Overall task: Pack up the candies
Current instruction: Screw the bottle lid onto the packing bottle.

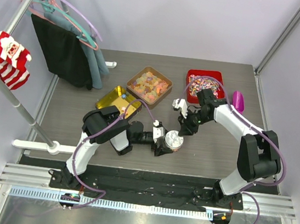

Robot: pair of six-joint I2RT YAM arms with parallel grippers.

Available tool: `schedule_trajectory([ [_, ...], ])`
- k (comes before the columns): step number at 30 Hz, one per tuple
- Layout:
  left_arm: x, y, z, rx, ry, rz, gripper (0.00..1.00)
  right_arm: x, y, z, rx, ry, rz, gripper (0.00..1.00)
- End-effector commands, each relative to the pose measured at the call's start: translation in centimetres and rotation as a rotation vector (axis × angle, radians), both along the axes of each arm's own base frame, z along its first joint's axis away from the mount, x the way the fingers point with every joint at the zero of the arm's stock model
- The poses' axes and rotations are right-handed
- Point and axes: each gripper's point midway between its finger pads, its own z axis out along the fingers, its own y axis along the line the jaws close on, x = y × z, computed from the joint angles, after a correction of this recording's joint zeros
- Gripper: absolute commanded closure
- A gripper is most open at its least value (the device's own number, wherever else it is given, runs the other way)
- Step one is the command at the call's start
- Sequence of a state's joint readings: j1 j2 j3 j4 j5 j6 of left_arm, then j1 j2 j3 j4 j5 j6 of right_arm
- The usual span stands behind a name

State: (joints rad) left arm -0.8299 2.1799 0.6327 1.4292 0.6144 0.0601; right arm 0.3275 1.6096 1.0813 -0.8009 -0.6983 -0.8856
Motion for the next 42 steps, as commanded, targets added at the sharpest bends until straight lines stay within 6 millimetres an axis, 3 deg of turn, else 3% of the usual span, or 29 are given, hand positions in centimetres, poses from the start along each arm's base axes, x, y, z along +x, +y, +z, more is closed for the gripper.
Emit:
schedule_trajectory([
  [1,3.2,0.8,1.0,-0.037,-0.133,0.129,0.47,-5.6,-4.0,-2.7,-0.210,0.197,-0.006,0.76],
  [8,3.3,0.8,0.9,-0.031,-0.130,0.135,0.48,-7.0,-4.3,-2.5,-0.213,0.232,0.009,0.76],
  [11,3.2,0.8,0.9,-0.032,-0.129,0.127,0.47,-6.6,-4.2,-2.1,-0.211,0.208,0.006,0.76],
  [14,3.1,0.7,1.0,-0.034,-0.131,0.119,0.46,-4.9,-3.9,-1.3,-0.200,0.144,-0.019,0.75],
  [18,2.8,0.7,0.8,-0.031,-0.134,0.104,0.44,-2.0,-2.9,0.4,-0.169,0.040,-0.032,0.62],
  [19,2.7,0.7,0.8,-0.031,-0.133,0.101,0.44,-1.5,-2.8,0.6,-0.169,0.012,-0.006,0.51],
  [22,2.7,0.7,0.7,-0.030,-0.132,0.099,0.43,-0.1,-3.4,0.9,-0.231,-0.083,0.085,0.31],
  [28,2.6,0.6,0.8,-0.031,-0.135,0.093,0.43,2.3,-3.3,3.0,-0.245,-0.255,0.226,0.09],
  [31,2.6,0.6,0.7,-0.031,-0.132,0.088,0.43,2.7,-2.4,2.8,-0.265,-0.343,0.331,0.03],
  [36,2.5,0.6,0.7,-0.029,-0.132,0.088,0.42,1.7,-0.2,2.0,-0.234,-0.403,0.508,0.00],
  [42,2.6,0.6,0.7,-0.031,-0.133,0.088,0.42,2.0,1.7,1.3,-0.232,-0.385,0.551,0.00],
])
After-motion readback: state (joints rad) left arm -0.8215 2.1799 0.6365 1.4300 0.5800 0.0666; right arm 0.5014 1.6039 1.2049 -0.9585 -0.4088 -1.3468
